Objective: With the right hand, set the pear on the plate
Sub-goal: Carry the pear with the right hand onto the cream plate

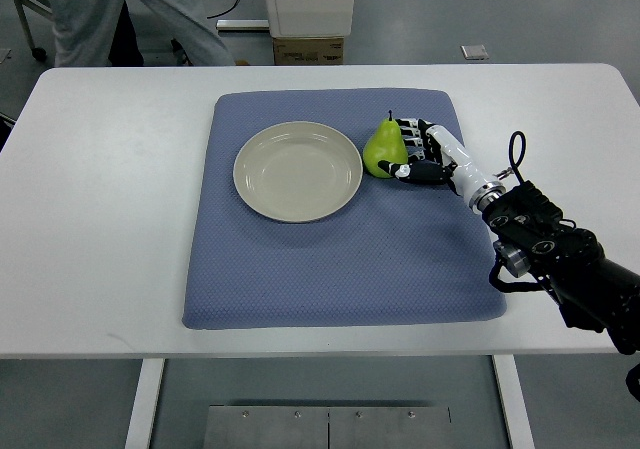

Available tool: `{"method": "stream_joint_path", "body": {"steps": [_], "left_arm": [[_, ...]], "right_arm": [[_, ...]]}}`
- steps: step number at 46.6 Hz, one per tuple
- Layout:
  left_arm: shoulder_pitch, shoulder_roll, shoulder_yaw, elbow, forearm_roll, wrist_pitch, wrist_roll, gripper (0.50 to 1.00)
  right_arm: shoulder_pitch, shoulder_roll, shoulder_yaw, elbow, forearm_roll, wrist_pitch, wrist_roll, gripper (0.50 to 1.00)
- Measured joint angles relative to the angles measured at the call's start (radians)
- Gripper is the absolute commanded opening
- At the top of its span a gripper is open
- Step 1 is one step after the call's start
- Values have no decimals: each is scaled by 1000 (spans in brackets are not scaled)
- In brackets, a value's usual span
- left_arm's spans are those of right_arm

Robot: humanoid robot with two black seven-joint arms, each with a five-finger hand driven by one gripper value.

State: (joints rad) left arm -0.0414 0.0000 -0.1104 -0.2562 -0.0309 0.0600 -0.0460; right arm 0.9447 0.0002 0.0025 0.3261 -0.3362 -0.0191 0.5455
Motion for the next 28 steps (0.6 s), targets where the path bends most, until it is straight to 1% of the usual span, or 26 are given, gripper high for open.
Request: {"method": "stream_joint_path", "body": {"steps": [7, 16, 28], "left_arm": [[0, 0, 0, 0, 0, 0, 0, 1000], [0, 0, 0, 0, 0, 0, 0, 1000], [0, 0, 0, 0, 0, 0, 0, 1000]], "right_arm": [[54, 0, 1, 7, 2, 15, -12, 500], [98, 0, 3, 26, 3, 16, -36, 500], [132, 0, 4, 83, 3, 14, -56, 500]]}}
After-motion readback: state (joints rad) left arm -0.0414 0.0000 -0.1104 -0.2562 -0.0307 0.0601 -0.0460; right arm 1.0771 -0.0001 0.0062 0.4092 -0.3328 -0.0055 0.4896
